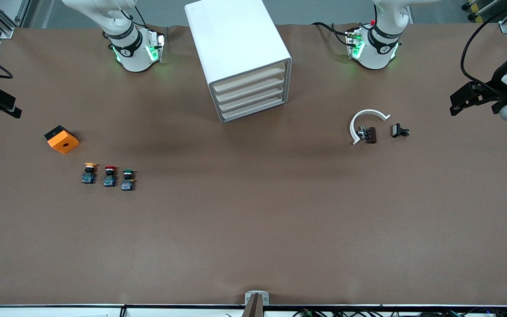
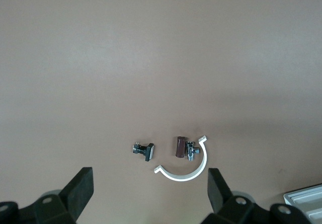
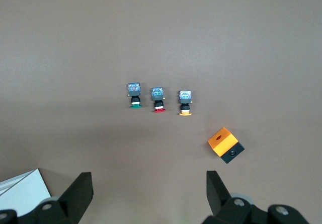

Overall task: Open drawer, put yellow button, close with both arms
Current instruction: 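Grasp the yellow button with the right gripper while the left gripper moves up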

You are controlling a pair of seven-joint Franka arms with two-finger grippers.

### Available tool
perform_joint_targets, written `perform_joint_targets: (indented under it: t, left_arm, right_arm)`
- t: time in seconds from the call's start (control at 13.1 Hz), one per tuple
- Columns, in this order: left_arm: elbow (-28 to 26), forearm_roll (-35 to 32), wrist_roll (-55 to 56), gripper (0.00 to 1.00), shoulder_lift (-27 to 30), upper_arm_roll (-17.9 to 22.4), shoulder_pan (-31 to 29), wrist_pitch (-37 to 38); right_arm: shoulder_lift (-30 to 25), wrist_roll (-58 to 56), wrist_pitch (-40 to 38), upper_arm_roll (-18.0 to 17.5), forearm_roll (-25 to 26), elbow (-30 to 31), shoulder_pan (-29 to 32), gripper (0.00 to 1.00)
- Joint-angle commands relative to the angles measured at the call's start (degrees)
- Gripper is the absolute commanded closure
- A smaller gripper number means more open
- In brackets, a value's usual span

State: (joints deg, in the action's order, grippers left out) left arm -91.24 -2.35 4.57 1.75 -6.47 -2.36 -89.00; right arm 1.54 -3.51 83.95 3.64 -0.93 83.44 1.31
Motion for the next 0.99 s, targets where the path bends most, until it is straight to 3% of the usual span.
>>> perform_joint_targets:
  t: [0.0, 0.38, 0.53, 0.91]
  left_arm:
    - [4.82, 1.04, -0.62, 0.00, -4.98, 0.14, -0.54, -0.04]
    - [6.16, 1.30, -0.27, 0.00, -12.20, 0.31, -0.80, -0.21]
    - [6.16, 1.91, 4.89, 0.00, -15.97, 0.23, -0.19, -0.65]
    - [6.25, 2.62, 34.48, 0.00, -22.84, -1.00, 3.58, -2.32]
  right_arm:
    - [1.00, 0.17, -0.62, -0.03, 0.93, -1.52, 0.00, 0.00]
    - [5.48, 0.17, -0.45, 0.23, 1.20, -0.64, 0.70, 0.00]
    - [7.94, -0.10, 3.92, 0.14, 4.78, 1.01, 0.80, 0.00]
    - [8.39, -2.64, 24.37, 0.14, 5.68, 19.10, 2.72, 0.00]
